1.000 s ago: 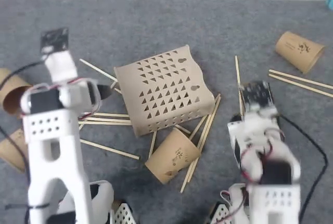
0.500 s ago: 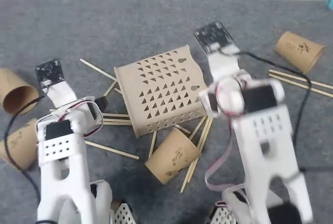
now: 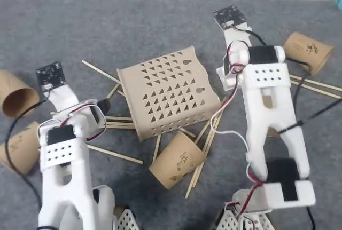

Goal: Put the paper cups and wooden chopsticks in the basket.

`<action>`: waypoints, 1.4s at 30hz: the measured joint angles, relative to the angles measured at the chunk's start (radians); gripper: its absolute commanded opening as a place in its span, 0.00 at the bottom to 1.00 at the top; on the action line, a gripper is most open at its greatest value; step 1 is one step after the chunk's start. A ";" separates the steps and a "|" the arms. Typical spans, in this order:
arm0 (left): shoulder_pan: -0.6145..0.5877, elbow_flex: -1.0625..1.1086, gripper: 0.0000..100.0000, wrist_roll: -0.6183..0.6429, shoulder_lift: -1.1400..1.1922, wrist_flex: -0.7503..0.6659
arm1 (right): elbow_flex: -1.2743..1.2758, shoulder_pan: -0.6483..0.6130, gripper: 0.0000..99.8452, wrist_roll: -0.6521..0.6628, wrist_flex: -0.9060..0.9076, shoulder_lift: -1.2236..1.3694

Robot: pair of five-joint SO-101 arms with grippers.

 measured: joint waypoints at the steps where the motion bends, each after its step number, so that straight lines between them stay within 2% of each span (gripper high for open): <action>1: 0.000 0.014 0.25 0.002 0.000 -0.021 | 0.000 0.003 0.01 0.000 -0.021 0.021; 7: 0.028 0.025 0.05 0.002 0.000 -0.069 | 0.000 0.002 0.01 0.000 -0.063 0.110; 13: 0.175 0.026 0.08 0.021 0.000 -0.069 | 0.000 0.003 0.01 0.000 -0.106 0.183; 16: 0.258 0.026 0.08 0.129 0.000 -0.069 | 0.000 0.003 0.01 0.000 -0.115 0.199; 20: 0.298 0.005 0.08 0.241 0.000 -0.069 | 0.000 0.002 0.01 0.000 -0.117 0.209; 26: 0.374 0.005 0.05 0.250 0.000 -0.069 | 0.000 0.002 0.01 0.000 -0.117 0.210; 31: 0.391 0.003 0.05 0.255 0.038 -0.109 | 0.000 0.006 0.01 0.000 -0.118 0.210; 37: 0.367 -0.126 0.05 0.256 0.315 -0.141 | 0.000 -0.009 0.01 0.002 -0.127 0.210; 42: 0.299 -0.281 0.05 0.255 0.532 -0.103 | -0.003 -0.074 0.01 0.002 -0.127 0.186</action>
